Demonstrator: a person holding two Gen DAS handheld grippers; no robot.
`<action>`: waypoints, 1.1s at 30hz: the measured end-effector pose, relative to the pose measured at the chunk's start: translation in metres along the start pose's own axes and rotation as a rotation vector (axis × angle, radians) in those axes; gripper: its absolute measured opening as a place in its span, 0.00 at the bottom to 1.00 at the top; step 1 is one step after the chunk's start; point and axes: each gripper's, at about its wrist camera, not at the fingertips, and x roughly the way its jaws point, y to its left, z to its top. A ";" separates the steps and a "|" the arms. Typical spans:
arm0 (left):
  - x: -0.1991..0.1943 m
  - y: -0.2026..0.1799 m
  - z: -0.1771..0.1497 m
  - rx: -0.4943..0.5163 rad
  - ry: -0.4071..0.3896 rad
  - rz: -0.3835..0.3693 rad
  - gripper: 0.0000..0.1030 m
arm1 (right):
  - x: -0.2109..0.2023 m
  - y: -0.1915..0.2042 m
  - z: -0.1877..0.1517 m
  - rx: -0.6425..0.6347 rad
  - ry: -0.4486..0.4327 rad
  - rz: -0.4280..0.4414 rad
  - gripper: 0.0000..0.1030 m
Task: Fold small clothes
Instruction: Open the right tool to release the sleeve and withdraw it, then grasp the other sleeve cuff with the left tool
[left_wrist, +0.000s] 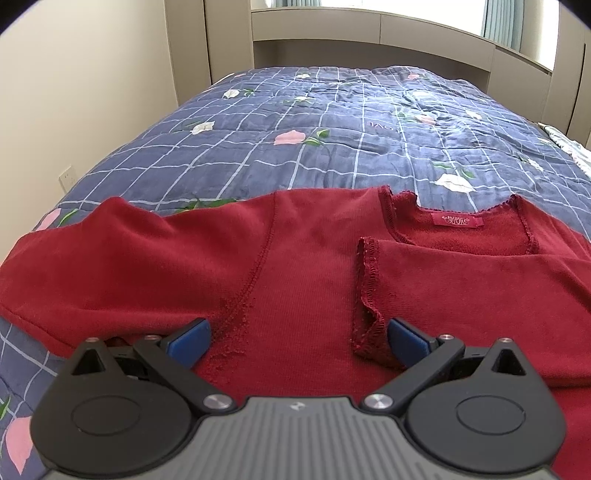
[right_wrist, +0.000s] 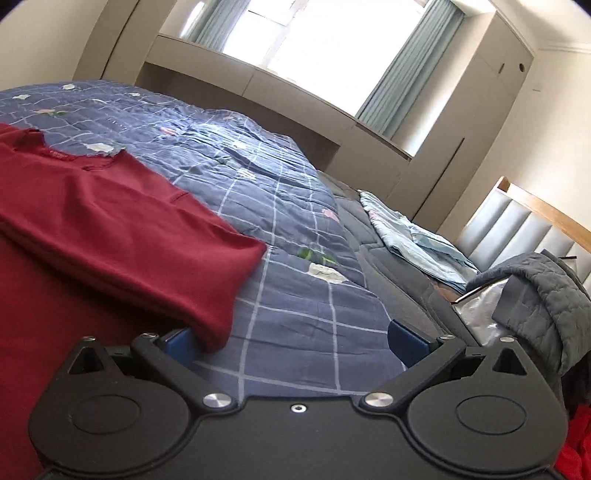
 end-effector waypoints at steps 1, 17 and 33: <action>-0.001 0.001 0.000 -0.002 0.000 -0.007 1.00 | -0.004 0.001 0.000 -0.001 0.000 0.011 0.99; -0.090 0.120 -0.013 -0.183 -0.092 0.068 1.00 | -0.118 0.015 0.033 0.073 -0.087 0.337 0.99; -0.045 0.347 -0.034 -0.658 -0.081 0.111 1.00 | -0.154 0.118 0.044 0.100 0.018 0.546 0.99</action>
